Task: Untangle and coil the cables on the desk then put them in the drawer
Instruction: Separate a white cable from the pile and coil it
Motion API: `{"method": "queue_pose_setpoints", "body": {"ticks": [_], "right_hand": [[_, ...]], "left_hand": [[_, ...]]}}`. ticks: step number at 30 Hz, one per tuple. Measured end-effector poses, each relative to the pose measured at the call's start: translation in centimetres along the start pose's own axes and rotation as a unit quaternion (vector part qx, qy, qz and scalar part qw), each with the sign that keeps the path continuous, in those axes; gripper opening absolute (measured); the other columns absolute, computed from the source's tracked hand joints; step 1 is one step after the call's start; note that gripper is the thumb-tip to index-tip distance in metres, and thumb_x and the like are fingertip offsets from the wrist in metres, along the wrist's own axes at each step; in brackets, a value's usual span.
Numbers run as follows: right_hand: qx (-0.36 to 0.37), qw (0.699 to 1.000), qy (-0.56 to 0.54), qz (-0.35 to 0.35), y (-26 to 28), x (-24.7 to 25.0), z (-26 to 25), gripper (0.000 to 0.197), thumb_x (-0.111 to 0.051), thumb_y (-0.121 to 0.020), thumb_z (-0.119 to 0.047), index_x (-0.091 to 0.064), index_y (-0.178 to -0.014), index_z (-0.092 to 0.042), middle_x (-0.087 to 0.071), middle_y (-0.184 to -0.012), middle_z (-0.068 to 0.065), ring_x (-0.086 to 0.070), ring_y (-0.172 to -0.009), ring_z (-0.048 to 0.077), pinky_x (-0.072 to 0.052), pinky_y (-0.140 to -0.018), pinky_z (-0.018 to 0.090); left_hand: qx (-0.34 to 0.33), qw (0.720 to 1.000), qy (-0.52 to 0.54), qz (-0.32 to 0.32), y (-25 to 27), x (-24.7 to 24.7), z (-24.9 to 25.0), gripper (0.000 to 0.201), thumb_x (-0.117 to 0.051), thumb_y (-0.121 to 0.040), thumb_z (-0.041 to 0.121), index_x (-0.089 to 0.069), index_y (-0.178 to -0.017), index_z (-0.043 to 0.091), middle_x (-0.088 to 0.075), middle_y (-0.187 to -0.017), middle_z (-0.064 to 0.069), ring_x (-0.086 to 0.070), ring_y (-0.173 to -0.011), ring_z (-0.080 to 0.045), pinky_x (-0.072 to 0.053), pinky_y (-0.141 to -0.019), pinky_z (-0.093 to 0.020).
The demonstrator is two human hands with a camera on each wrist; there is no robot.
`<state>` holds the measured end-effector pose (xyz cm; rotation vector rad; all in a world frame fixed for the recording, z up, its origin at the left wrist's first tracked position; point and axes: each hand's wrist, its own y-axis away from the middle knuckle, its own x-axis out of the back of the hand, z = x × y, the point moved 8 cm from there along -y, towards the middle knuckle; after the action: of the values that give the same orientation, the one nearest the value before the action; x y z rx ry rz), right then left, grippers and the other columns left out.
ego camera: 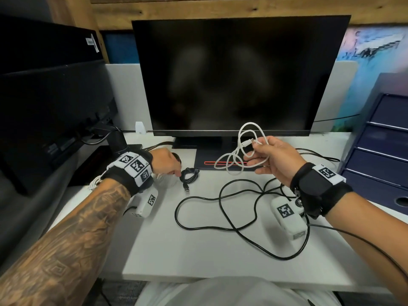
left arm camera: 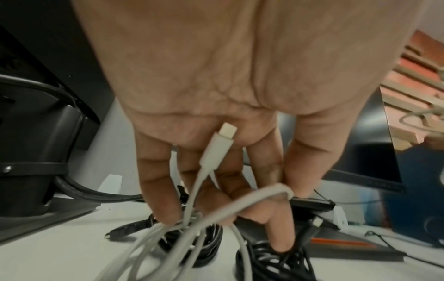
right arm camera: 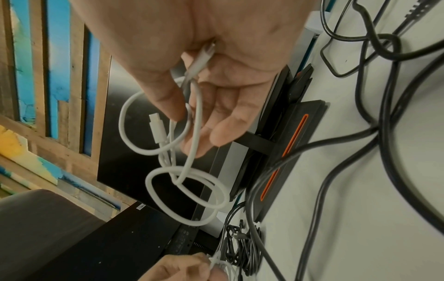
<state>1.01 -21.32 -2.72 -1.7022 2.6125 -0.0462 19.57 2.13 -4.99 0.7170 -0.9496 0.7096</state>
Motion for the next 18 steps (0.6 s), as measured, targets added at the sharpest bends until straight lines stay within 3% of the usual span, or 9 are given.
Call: {"method": "queue_pose_setpoints", "body": {"ticks": [4,7,11,12,14,16,18], "right_hand": [[0.002,1.000,0.024,0.005,0.1,-0.1,0.0,0.011,-0.055,-0.103,-0.020,-0.058,-0.110,-0.013,-0.077,-0.098,0.013,-0.074,-0.078,0.021,-0.056,-0.058,0.029],[0.000,0.999,0.042,0.003,0.1,-0.4,0.2,0.010,-0.057,-0.102,-0.019,-0.059,-0.110,-0.015,-0.077,-0.098,0.012,-0.075,-0.081,0.023,-0.055,-0.058,0.030],[0.000,0.999,0.039,-0.010,0.0,-1.3,0.2,0.011,-0.057,-0.102,-0.019,-0.059,-0.112,-0.014,-0.077,-0.099,0.012,-0.075,-0.081,0.022,-0.056,-0.058,0.030],[0.001,0.999,0.036,-0.014,0.0,-1.6,0.2,0.012,-0.057,-0.102,-0.020,-0.059,-0.112,-0.014,-0.077,-0.099,0.012,-0.075,-0.080,0.022,-0.056,-0.059,0.030],[0.003,0.999,0.025,-0.021,0.1,-2.4,0.2,0.015,-0.055,-0.103,-0.021,-0.058,-0.115,-0.012,-0.077,-0.099,0.012,-0.075,-0.080,0.021,-0.057,-0.059,0.030],[0.007,0.999,0.012,-0.033,0.2,-3.0,0.2,0.019,-0.052,-0.104,-0.021,-0.057,-0.119,-0.010,-0.076,-0.100,0.014,-0.075,-0.081,0.023,-0.058,-0.060,0.030],[0.007,0.999,0.003,-0.045,0.4,-3.4,0.3,0.023,-0.050,-0.105,-0.021,-0.056,-0.124,-0.009,-0.076,-0.100,0.017,-0.075,-0.082,0.025,-0.059,-0.061,0.031]], "left_hand": [[-0.001,1.000,-0.016,0.014,0.3,-0.6,0.7,0.019,-0.072,-0.085,0.032,-0.071,-0.071,0.020,-0.065,-0.080,-0.003,-0.060,-0.084,-0.022,-0.047,-0.070,-0.029],[-0.019,0.999,-0.031,0.039,0.4,0.2,1.4,0.023,-0.069,-0.088,0.044,-0.068,-0.080,0.022,-0.068,-0.091,-0.002,-0.063,-0.092,-0.021,-0.052,-0.079,-0.034],[-0.122,0.977,0.076,0.160,1.7,2.7,4.6,0.033,-0.058,-0.092,0.055,-0.066,-0.106,0.027,-0.065,-0.106,0.009,-0.061,-0.099,-0.011,-0.047,-0.086,-0.029],[-0.164,0.964,0.129,0.162,2.5,2.8,6.2,0.032,-0.056,-0.095,0.052,-0.067,-0.110,0.026,-0.067,-0.107,0.009,-0.063,-0.099,-0.009,-0.047,-0.085,-0.025],[-0.227,0.941,0.228,0.100,3.8,1.8,9.4,0.029,-0.056,-0.098,0.040,-0.069,-0.115,0.020,-0.072,-0.108,0.004,-0.069,-0.097,-0.009,-0.051,-0.080,-0.019],[-0.256,0.931,0.259,0.038,4.4,0.2,11.5,0.024,-0.061,-0.098,0.029,-0.071,-0.114,0.015,-0.076,-0.104,-0.001,-0.072,-0.096,-0.013,-0.056,-0.084,-0.023],[-0.258,0.929,0.263,0.042,4.4,-0.2,11.9,0.018,-0.066,-0.094,0.019,-0.074,-0.109,0.013,-0.077,-0.097,-0.005,-0.074,-0.091,-0.018,-0.058,-0.087,-0.030]]}}
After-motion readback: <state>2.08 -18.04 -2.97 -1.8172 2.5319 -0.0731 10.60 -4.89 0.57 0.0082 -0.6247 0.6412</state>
